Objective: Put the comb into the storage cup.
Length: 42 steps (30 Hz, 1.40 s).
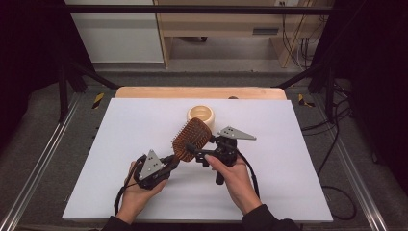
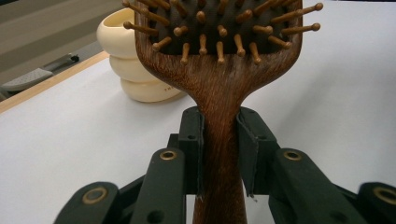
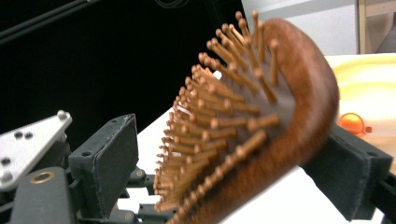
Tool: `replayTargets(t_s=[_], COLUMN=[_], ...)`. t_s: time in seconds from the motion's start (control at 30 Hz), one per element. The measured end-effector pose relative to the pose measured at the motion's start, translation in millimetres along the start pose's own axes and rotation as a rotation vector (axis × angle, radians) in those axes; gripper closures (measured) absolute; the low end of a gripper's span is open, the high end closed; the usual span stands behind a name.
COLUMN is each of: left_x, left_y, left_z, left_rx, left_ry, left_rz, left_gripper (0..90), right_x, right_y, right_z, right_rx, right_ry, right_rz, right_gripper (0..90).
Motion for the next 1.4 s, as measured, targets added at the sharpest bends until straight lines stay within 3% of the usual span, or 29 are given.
replayTargets(t_s=[0.27,0.87,1.4], left_x=[0.7,2.0,1.1], left_y=[-0.9,1.5,2.2], left_z=[4.5,1.6,-1.0], left_rx=[-0.006,0.002,-0.007], left_ry=[-0.002,0.012,0.034], left_rz=[0.005,0.020,0.023], left_gripper=[72.7,72.6,72.7], right_x=[5.1,6.3,6.2], right_y=[-2.2,-2.7,-5.1], right_z=[-0.1,1.3,0.9], right_rx=[0.009,0.034,0.047], right_ry=[-0.015,-0.057,-0.058], right_rz=[0.017,0.029,0.037], right_gripper=[19.2,32.6,39.5])
Point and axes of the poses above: each handheld gripper's, and its own axes: y roughly backward along the jaws, x roughly out of its top, z roughly to its right, the point moved 6 cm from there along -y, roughly forward along the jaws, and after that the axes turned 11 degrees about x, right-handed, at the moved point
